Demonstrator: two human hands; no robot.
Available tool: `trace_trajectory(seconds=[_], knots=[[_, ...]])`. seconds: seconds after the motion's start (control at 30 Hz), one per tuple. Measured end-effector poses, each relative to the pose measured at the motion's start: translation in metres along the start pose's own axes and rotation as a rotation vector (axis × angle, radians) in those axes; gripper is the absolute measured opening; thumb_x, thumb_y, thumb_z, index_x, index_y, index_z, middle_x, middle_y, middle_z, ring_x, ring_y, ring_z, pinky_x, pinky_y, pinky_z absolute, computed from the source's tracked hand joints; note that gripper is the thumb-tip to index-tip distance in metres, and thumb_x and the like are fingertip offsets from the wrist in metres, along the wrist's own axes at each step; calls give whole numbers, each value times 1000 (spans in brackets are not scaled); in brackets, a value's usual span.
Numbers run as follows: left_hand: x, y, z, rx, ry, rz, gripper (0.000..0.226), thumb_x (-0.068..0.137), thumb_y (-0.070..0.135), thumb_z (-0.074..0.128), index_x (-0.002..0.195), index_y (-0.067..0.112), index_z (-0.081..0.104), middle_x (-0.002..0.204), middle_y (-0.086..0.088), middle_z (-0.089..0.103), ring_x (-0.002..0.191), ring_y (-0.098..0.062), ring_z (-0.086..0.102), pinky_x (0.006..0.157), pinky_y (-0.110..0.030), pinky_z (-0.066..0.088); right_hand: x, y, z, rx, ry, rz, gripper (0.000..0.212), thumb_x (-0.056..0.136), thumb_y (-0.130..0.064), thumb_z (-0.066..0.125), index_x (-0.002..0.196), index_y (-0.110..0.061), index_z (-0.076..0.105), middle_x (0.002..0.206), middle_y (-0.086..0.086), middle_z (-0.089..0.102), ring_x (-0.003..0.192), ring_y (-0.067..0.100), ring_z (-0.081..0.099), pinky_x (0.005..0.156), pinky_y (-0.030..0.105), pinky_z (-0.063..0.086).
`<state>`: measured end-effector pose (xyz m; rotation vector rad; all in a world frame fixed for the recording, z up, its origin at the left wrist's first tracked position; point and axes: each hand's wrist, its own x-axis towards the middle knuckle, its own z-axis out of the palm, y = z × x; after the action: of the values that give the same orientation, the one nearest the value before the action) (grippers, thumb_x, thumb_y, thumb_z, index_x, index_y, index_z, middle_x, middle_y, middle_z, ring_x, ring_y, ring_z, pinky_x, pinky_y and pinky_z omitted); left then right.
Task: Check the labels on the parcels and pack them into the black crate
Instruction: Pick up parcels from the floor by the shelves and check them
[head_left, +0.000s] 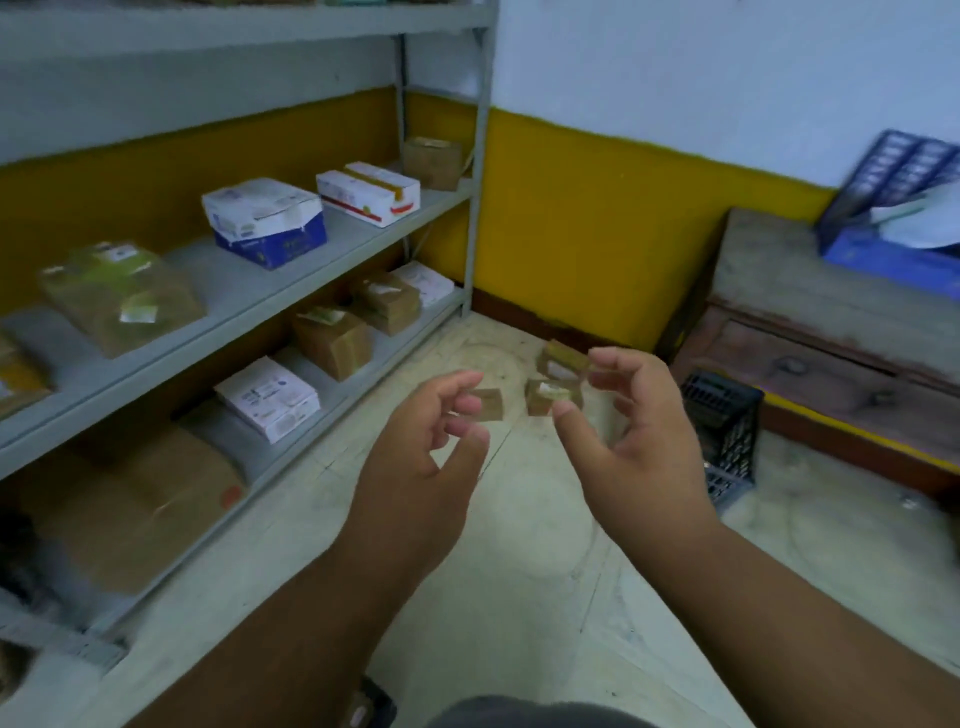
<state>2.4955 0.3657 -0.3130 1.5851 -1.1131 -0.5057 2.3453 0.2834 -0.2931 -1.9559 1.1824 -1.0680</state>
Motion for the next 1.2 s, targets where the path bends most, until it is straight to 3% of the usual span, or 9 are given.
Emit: trace_trajectory(seconds=[0.17, 0.27, 0.5, 0.67, 0.77, 0.87, 0.93, 1.03, 1.2], knots=[[43, 2, 93, -59, 30, -68, 36, 94, 24, 57, 120, 46, 48, 106, 23, 59, 99, 10, 55, 82, -15, 45, 53, 65, -44, -85, 11, 68, 47, 85, -34, 73, 122, -38, 44, 119, -11, 53, 106, 10, 57, 90, 39, 56], [61, 1, 128, -96, 9, -123, 34, 94, 22, 59, 112, 49, 49, 106, 25, 58, 98, 11, 54, 81, -16, 45, 76, 91, -50, -105, 2, 99, 51, 85, -34, 74, 127, -33, 45, 124, -12, 50, 116, 5, 51, 101, 33, 48], [150, -19, 179, -141, 0, -129, 38, 92, 14, 60, 112, 44, 50, 105, 22, 60, 99, 0, 60, 92, -35, 53, 152, 140, -33, -80, -13, 160, 54, 83, -32, 76, 119, -40, 37, 118, -14, 47, 115, 4, 50, 98, 25, 44], [238, -44, 218, -171, -62, -159, 38, 93, 14, 61, 105, 48, 49, 105, 16, 62, 99, 0, 59, 93, -33, 52, 242, 166, -23, -113, 5, 148, 49, 84, -32, 75, 118, -42, 41, 116, -16, 47, 111, 0, 50, 94, 25, 48], [319, -58, 233, -190, -88, -139, 39, 92, 11, 60, 107, 46, 49, 105, 13, 62, 100, -3, 60, 93, -34, 52, 313, 185, -9, -112, 32, 153, 47, 84, -31, 75, 107, -52, 40, 113, -29, 44, 112, -6, 49, 90, 9, 40], [401, -71, 241, -184, -127, -111, 36, 92, 11, 59, 111, 41, 51, 104, 13, 61, 99, -5, 60, 91, -35, 52, 378, 203, 9, -115, 50, 214, 50, 84, -33, 75, 123, -40, 44, 122, -17, 48, 115, -1, 49, 88, 8, 37], [454, -81, 246, -129, -167, -94, 31, 93, 14, 58, 115, 33, 52, 103, 14, 60, 95, 0, 58, 85, -26, 52, 417, 214, 20, -110, 81, 246, 56, 85, -32, 74, 132, -30, 44, 127, -12, 49, 117, 0, 49, 82, 4, 40], [522, -100, 258, -42, -194, -120, 30, 93, 16, 58, 121, 27, 52, 101, 15, 60, 90, 5, 56, 66, -8, 45, 467, 235, 30, -73, 93, 293, 56, 86, -31, 74, 133, -29, 44, 130, -11, 48, 119, 1, 48, 80, 5, 40], [598, -136, 294, -11, -241, -186, 31, 93, 15, 58, 120, 29, 52, 99, 13, 61, 82, 4, 57, 68, -17, 43, 534, 292, 44, -48, 93, 375, 53, 85, -30, 75, 128, -34, 44, 129, -11, 43, 114, -2, 48, 82, 10, 41]])
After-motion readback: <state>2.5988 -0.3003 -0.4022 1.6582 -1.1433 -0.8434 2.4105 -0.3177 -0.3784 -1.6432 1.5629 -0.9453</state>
